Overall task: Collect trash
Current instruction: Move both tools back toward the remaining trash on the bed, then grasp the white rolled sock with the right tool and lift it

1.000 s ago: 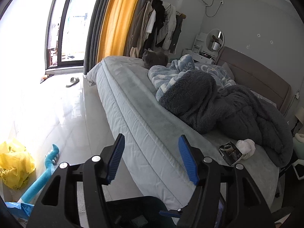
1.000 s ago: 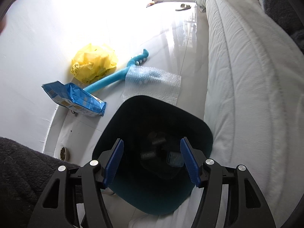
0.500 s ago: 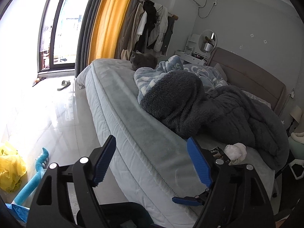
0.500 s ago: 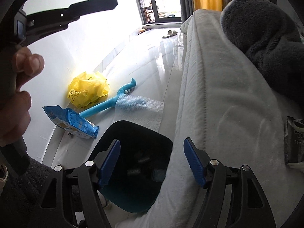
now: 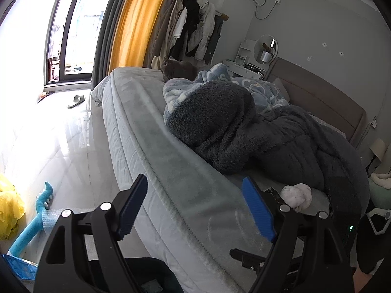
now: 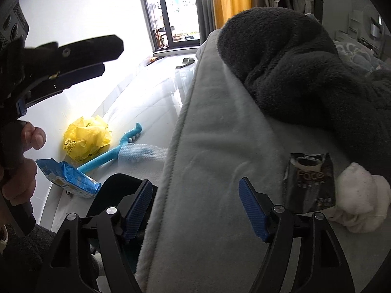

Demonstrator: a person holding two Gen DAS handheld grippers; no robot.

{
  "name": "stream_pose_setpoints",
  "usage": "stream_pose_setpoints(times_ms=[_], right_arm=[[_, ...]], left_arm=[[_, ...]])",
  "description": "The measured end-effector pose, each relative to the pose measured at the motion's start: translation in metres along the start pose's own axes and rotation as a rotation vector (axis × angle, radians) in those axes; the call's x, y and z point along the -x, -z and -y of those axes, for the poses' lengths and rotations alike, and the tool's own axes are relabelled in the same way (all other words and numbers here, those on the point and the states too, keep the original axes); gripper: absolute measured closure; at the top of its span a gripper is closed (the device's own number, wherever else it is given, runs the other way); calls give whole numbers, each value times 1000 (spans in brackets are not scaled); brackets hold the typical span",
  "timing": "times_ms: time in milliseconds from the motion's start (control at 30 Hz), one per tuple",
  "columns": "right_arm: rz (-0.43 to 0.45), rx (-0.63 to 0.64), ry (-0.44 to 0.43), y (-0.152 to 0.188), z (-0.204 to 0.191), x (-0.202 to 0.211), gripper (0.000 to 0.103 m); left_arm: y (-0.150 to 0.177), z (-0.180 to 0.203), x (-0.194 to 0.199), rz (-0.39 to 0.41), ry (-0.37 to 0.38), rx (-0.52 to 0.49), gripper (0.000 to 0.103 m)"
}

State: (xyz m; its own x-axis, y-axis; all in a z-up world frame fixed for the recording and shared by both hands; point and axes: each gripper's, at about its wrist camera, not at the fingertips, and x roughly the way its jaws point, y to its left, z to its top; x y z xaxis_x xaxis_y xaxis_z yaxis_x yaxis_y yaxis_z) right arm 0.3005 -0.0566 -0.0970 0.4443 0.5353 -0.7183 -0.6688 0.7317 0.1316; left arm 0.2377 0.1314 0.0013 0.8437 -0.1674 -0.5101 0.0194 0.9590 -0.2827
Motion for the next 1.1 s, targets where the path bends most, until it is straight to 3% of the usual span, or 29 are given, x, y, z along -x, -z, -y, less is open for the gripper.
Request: stream_pose_setpoints(times_ms=[400, 600, 833, 1067, 1100], right_arm=[[88, -118, 143, 0, 79, 38, 25], [119, -219, 129, 8, 114, 47, 24], [120, -203, 173, 13, 118, 50, 24], [73, -146, 319, 22, 132, 49, 25], [66, -143, 332, 25, 135, 49, 31]], left_arm=[[8, 22, -24, -56, 48, 14, 14], [15, 31, -40, -109, 105, 63, 13], [24, 49, -54, -152, 144, 64, 13], [33, 68, -68, -183, 168, 56, 13], [35, 70, -70, -189, 171, 56, 13]])
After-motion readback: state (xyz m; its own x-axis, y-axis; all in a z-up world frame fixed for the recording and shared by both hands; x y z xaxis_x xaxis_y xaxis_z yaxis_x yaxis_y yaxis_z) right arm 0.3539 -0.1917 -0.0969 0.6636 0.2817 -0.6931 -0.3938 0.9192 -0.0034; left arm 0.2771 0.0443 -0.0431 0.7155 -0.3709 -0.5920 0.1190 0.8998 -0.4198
